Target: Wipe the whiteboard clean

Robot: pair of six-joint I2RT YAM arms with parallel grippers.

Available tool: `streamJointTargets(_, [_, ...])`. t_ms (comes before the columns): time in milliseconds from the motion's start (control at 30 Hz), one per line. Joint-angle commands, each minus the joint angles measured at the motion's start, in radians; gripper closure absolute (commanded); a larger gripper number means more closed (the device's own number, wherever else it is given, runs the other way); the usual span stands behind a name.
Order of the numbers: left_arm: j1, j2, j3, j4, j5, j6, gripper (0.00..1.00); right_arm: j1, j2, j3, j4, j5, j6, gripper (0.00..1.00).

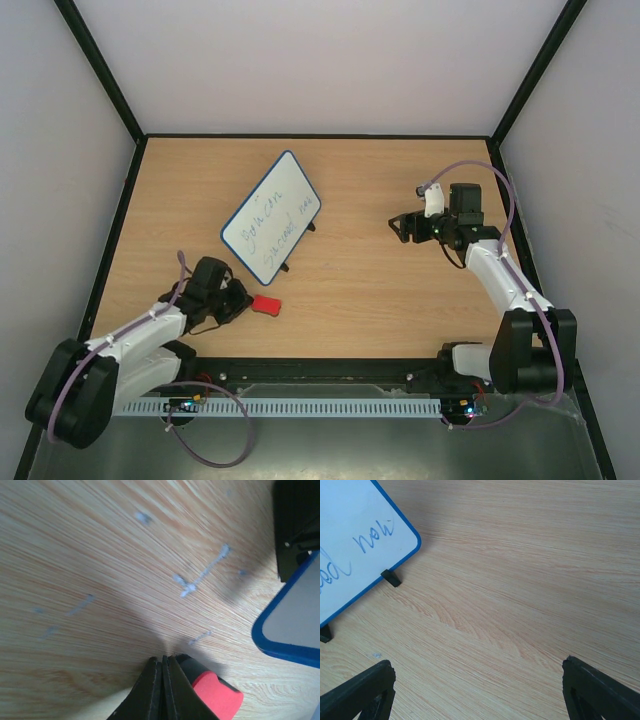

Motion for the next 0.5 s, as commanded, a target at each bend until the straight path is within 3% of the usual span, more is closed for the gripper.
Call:
streamJointTargets(0, [-0.092,0.044,-0.007,0.093,-0.055,-0.084,0.98,-0.003,-0.010,-0.010,-0.013,0.005,0.003,0.13])
streamJointTargets(467, [-0.461,0.207,0.032,0.327,-0.223,-0.320,0.98,-0.003,-0.005,-0.017,-0.014,-0.037,0.021,0.13])
